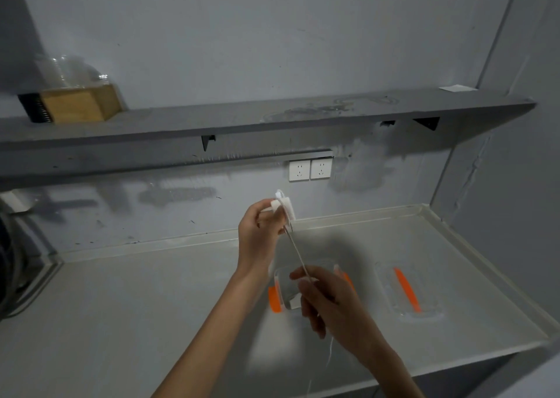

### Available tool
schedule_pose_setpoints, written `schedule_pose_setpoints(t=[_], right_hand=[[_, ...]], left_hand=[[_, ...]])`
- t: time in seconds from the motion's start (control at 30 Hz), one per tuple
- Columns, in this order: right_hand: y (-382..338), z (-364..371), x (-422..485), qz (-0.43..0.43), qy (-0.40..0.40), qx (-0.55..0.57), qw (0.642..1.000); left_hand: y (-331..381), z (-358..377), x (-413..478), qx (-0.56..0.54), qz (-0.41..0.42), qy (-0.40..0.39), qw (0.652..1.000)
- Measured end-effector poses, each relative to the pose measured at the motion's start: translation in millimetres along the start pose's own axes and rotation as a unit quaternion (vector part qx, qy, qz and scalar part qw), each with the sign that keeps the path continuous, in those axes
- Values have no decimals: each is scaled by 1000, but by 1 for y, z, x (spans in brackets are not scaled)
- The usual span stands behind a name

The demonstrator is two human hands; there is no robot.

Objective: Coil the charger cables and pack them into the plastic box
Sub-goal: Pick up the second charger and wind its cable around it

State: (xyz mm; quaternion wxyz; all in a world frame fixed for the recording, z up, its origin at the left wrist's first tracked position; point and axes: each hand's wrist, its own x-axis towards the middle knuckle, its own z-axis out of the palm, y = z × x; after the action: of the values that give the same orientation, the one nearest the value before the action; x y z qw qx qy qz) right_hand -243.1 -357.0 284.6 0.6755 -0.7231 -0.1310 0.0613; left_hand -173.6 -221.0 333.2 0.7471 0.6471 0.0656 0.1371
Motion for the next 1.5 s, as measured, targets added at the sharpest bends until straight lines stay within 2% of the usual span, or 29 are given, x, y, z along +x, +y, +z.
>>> schedule_pose_setpoints(t=[0.07,0.13,0.23,0.3,0.4,0.5,0.57,0.63,0.73,0.8,0.87,0.93,1.0,1.07,1.13,1.2,1.23,1.37,1.5], right_hand=[[-7,-9,-4,-21,19,-78,997],[-19,-19,-6,-62,27,-198,978],[-39,-32,-4,-133,7,-384,914],[-51,-42,1,-171,24,-465,868],[-71,-63,10,-260,98,-527,803],[-90,-81,18,-332,105,-518,782],[-94,-88,26,-375,95,-475,791],[-93,-91,34,-392,69,-386,832],[-88,-90,44,-330,-2,-221,918],[-83,-88,51,-268,-48,-118,955],[-75,-86,56,-238,-77,-48,967],[-66,-77,58,-223,-74,8,972],[-51,-63,57,-181,-15,48,982],[-35,-42,51,-95,51,78,991],[-16,-23,41,5,64,140,988],[-3,-9,28,56,51,208,975],[1,-4,22,54,43,209,975],[-3,5,-2,9,5,98,995],[-16,-2,-18,10,-28,-4,1000]], left_hand=[[-12,-2,-2,68,26,-18,997],[-23,-1,-7,131,61,-40,989],[-32,6,-18,207,104,-71,970],[-33,10,-27,221,122,-80,964],[-27,7,-42,205,142,-114,962],[-13,-1,-55,195,180,-169,949],[1,-5,-63,190,211,-196,939],[16,-8,-67,192,237,-210,929],[31,-16,-66,212,231,-228,922],[38,-20,-65,225,217,-255,915],[43,-23,-66,221,202,-281,912],[47,-22,-68,176,181,-275,928],[50,-17,-65,82,136,-241,957],[51,-11,-56,-9,92,-190,977],[48,-5,-41,-72,61,-131,987],[43,-2,-25,-75,51,-79,993],[39,-1,-19,-59,52,-60,995],[15,-2,-3,4,40,-8,999],[-5,-7,-2,60,52,-7,997]])
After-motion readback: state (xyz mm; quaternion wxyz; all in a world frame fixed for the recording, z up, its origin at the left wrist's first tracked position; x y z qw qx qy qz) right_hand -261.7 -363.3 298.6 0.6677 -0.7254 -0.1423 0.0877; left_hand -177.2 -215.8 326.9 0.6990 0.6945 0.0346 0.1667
